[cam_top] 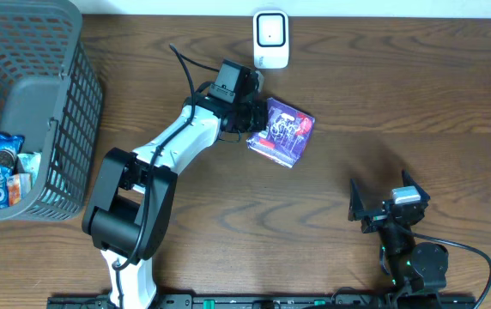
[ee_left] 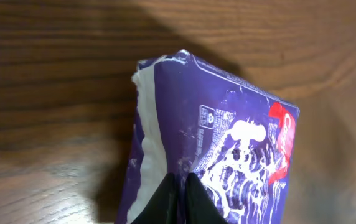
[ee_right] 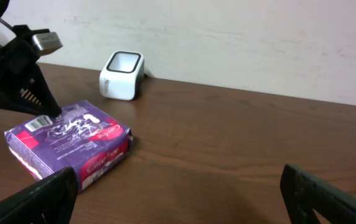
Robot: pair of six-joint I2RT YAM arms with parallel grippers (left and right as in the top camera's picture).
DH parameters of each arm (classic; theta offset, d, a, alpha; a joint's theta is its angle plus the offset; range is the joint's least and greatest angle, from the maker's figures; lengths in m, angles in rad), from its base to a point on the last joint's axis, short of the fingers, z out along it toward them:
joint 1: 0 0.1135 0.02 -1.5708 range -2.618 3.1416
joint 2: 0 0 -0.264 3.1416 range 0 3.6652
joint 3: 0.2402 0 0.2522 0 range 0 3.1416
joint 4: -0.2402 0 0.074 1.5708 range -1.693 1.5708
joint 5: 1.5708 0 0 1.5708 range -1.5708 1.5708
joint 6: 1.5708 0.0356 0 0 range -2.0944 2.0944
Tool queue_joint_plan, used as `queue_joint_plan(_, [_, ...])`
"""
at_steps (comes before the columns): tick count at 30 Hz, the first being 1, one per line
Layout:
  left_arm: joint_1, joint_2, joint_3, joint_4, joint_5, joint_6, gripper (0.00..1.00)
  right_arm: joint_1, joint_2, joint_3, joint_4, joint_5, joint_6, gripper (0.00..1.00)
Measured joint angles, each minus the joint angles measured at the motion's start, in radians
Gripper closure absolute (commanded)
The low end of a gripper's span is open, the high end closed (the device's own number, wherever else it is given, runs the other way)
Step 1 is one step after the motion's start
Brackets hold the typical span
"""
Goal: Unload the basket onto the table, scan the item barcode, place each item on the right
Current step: 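Push the purple pack with the left gripper to align it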
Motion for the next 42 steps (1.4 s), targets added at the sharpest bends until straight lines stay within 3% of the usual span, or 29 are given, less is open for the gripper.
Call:
queue_joint_plan(4, [-0.002, 0.000, 0.000, 0.049, -0.068, -0.098, 0.92, 0.000, 0.000, 0.000, 0.000, 0.000, 0.000, 0.01])
queue_joint_plan(5, [-0.002, 0.000, 0.000, 0.063, -0.076, -0.122, 0.68, 0.000, 0.000, 0.000, 0.000, 0.000, 0.000, 0.01])
queue_joint_plan(7, [-0.001, 0.000, 0.001, 0.080, -0.097, -0.177, 0.51, 0.000, 0.000, 0.000, 0.000, 0.000, 0.000, 0.01])
queue_joint_plan(10, [0.011, -0.006, 0.004, 0.034, -0.103, -0.191, 0.48, 0.000, 0.000, 0.000, 0.000, 0.000, 0.000, 0.01])
queue_joint_plan(15, [0.074, -0.100, 0.005, -0.138, -0.069, -0.170, 0.49, 0.000, 0.000, 0.000, 0.000, 0.000, 0.000, 0.01])
queue_joint_plan(16, [0.080, -0.130, 0.005, -0.170, -0.051, -0.159, 0.56, 0.000, 0.000, 0.000, 0.000, 0.000, 0.000, 0.01])
queue_joint_plan(17, [0.078, -0.162, 0.009, -0.201, -0.034, -0.149, 0.73, 0.000, 0.000, 0.000, 0.000, 0.000, 0.000, 0.01])
queue_joint_plan(19, [0.043, -0.216, 0.023, -0.318, -0.004, -0.127, 0.87, 0.000, 0.000, 0.000, 0.000, 0.000, 0.000, 0.01])
queue_joint_plan(21, [-0.016, -0.235, 0.028, -0.418, -0.010, -0.107, 0.92, 0.000, 0.000, 0.000, 0.000, 0.000, 0.000, 0.01])
queue_joint_plan(24, [-0.124, -0.217, 0.010, -0.481, -0.091, -0.105, 0.93, 0.000, 0.000, 0.000, 0.000, 0.000, 0.000, 0.01])
queue_joint_plan(27, [-0.216, -0.141, -0.014, -0.479, -0.167, -0.127, 0.93, 0.000, 0.000, 0.000, 0.000, 0.000, 0.000, 0.01])
queue_joint_plan(32, [-0.245, -0.024, -0.024, -0.411, -0.200, -0.142, 0.93, 0.000, 0.000, 0.000, 0.000, 0.000, 0.000, 0.01])
queue_joint_plan(42, [-0.245, 0.017, -0.032, -0.085, -0.165, -0.193, 0.93, 0.000, 0.000, 0.000, 0.000, 0.000, 0.000, 0.01])
